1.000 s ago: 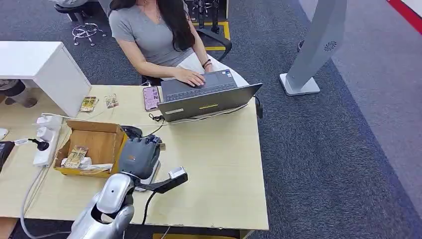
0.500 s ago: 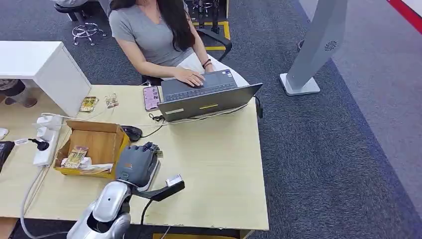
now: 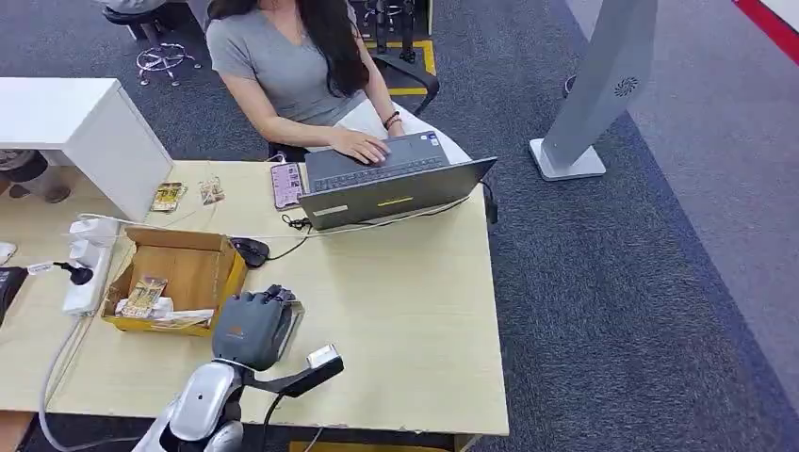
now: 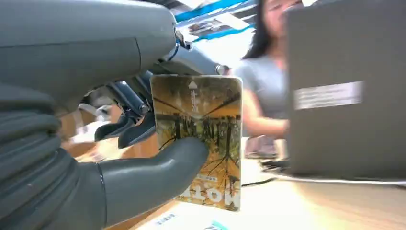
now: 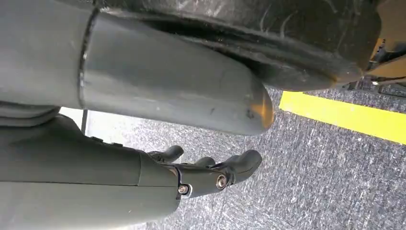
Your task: Pass the card to the sensor for recognition and then transmit it.
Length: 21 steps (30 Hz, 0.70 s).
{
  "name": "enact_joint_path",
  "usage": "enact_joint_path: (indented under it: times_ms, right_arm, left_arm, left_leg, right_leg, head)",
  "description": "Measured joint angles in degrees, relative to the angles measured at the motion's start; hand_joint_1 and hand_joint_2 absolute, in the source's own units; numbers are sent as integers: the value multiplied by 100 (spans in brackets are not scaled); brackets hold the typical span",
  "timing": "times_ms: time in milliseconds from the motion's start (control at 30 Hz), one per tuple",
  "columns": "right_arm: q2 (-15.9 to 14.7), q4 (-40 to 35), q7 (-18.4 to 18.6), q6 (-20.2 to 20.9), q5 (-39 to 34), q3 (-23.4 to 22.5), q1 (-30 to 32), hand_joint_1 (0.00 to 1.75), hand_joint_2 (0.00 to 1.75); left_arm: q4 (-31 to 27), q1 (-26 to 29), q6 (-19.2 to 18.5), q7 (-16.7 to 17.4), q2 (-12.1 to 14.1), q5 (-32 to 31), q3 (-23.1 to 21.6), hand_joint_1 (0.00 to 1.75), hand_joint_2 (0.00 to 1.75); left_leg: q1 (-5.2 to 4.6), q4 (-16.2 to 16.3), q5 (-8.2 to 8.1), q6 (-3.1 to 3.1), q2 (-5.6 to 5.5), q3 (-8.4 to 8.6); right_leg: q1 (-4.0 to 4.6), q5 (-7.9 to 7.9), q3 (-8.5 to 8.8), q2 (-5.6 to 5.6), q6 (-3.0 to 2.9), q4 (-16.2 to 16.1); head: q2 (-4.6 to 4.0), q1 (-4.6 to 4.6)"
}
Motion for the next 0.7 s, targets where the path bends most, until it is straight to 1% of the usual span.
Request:
enact_joint_path:
  times_ms: [67,200,367,700]
  right_arm:
    - [0,0,20,9,37,0,8,0,0]
    - [0,0,50,24,87,0,15,0,0]
    - [0,-2,90,24,138,0,15,0,0]
    - [0,-2,103,28,186,0,17,0,0]
  left_arm:
    - [44,134,96,-66,-7,48,251,175,175]
    - [179,268,138,-146,-15,61,545,175,175]
    - [304,324,148,-153,-81,39,725,175,175]
    - [503,353,164,-162,-151,26,889,175,175]
  left_leg:
    - [0,0,0,0,1,0]
    - [2,0,0,0,-3,-2]
    - [1,0,0,0,-3,-3]
    - [1,0,0,0,-3,-3]
  right_leg:
    - [0,0,-3,2,0,0]
    - [1,-1,-3,-7,-2,0]
    - [1,-1,-2,-6,-2,0]
    - [0,-1,-3,-6,-2,0]
  head:
    - [0,0]
    - [0,0]
    - [0,0]
    - [0,-2]
